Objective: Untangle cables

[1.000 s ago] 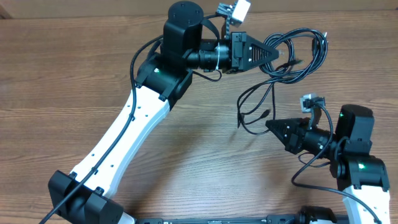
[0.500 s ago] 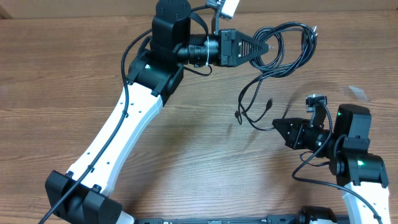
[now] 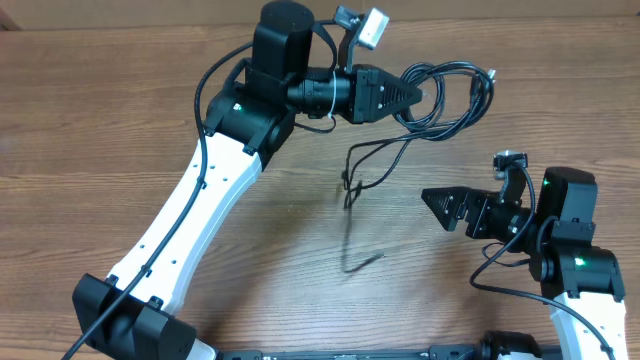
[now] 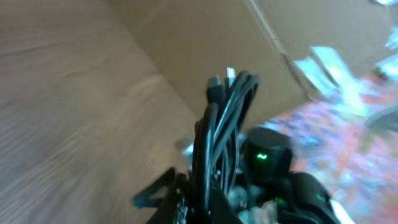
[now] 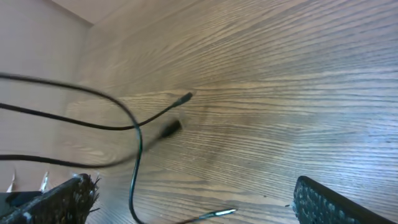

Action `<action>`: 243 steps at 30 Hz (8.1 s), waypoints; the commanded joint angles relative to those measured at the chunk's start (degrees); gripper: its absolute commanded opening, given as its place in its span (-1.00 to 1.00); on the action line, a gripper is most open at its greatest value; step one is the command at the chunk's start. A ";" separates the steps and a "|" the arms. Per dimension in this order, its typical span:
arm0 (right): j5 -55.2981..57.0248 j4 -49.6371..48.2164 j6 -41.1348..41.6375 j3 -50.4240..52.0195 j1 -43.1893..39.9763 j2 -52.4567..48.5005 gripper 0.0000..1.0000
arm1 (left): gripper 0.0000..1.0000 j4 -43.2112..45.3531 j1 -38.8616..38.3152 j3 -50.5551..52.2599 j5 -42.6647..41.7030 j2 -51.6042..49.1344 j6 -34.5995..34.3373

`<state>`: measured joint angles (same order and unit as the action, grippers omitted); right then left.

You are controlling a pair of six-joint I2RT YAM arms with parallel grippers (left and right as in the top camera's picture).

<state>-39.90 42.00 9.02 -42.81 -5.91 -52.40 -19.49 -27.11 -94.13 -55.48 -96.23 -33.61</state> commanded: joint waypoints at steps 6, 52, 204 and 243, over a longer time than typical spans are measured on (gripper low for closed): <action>-5.66 -3.65 4.55 -0.46 0.15 0.09 1.00 | -0.92 -13.05 -0.48 -0.90 24.30 0.63 10.60; -6.14 -6.25 28.46 -0.39 -0.48 0.09 -0.87 | -0.92 -20.26 -13.42 -0.90 9.79 0.63 30.58; 0.74 4.85 -4.00 -0.39 -0.48 0.09 1.00 | -0.92 -36.15 1.14 -0.90 26.34 0.68 41.40; -29.49 9.60 -35.95 -0.39 -0.48 0.09 -0.16 | -0.92 -44.11 -14.56 -0.90 17.59 0.68 85.92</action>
<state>-67.75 51.66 -24.49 -43.44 -6.33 -52.40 -63.90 -41.60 -93.80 -35.33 -96.75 50.41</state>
